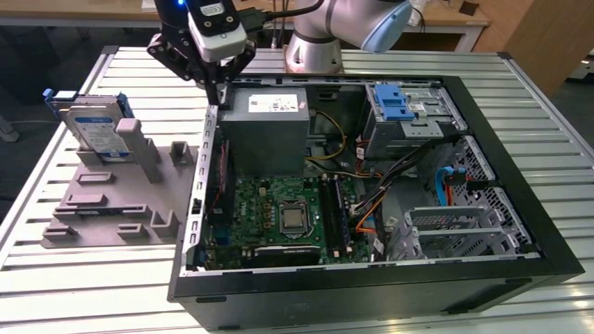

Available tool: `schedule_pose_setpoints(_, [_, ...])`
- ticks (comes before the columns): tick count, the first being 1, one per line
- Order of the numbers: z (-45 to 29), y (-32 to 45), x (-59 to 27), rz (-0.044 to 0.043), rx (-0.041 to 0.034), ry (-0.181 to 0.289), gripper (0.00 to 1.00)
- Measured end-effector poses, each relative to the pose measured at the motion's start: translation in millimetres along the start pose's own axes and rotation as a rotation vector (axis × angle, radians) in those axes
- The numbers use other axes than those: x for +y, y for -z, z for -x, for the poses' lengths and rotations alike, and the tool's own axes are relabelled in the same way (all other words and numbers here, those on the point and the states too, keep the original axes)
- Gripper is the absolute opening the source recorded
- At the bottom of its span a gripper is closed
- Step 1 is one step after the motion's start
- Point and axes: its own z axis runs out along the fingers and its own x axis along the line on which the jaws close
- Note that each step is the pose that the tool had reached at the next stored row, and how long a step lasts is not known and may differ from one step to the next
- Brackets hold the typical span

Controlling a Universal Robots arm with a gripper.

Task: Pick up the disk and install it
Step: 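Reach for the disk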

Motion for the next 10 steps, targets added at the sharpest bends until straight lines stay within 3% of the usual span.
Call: schedule_pose_setpoints(10, [-4.8,0.1,-0.4,0.0000,0.0000,0.000,0.11])
